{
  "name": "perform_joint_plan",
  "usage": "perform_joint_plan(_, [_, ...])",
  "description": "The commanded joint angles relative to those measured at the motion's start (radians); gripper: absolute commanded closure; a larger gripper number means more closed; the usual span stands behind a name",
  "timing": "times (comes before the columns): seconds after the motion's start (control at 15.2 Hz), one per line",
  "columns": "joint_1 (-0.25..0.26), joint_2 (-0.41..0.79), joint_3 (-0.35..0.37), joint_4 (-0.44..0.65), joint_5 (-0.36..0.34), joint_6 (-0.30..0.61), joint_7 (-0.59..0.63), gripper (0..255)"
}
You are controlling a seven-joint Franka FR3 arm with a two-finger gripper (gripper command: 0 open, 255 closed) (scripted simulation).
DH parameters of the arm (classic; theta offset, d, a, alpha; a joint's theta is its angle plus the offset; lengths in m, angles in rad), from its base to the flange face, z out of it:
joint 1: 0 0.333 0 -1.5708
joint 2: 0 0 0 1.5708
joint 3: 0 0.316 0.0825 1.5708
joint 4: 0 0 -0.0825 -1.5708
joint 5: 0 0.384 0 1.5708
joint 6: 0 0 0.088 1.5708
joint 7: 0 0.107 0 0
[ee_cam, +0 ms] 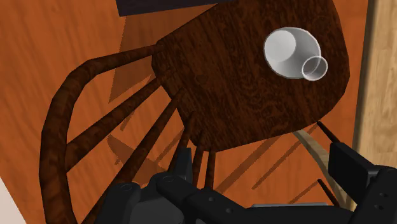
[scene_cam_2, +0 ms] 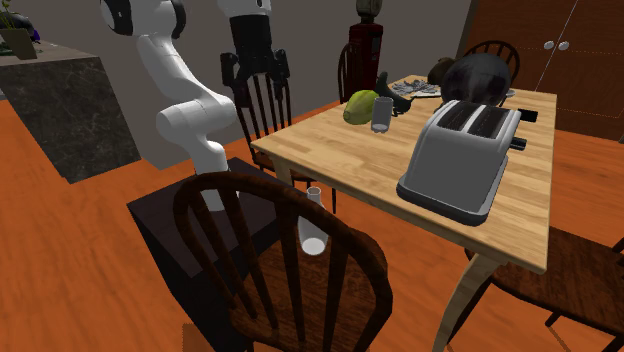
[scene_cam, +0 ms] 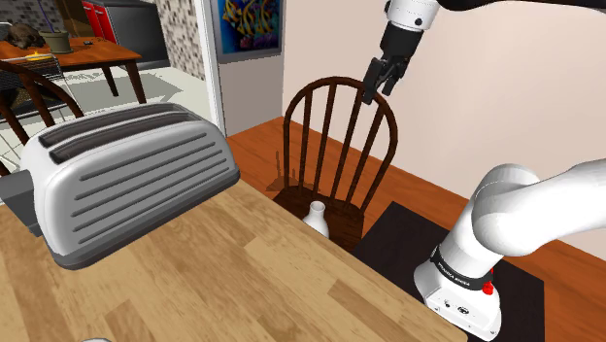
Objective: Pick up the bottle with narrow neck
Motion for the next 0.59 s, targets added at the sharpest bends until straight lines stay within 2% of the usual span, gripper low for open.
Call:
perform_joint_plan(0.0, [0.000, 0.000, 0.000, 0.000, 0.000, 0.000, 0.000, 0])
perform_joint_plan(0.53, [0.031, 0.041, 0.070, -0.209, 0.049, 0.218, 0.094, 0])
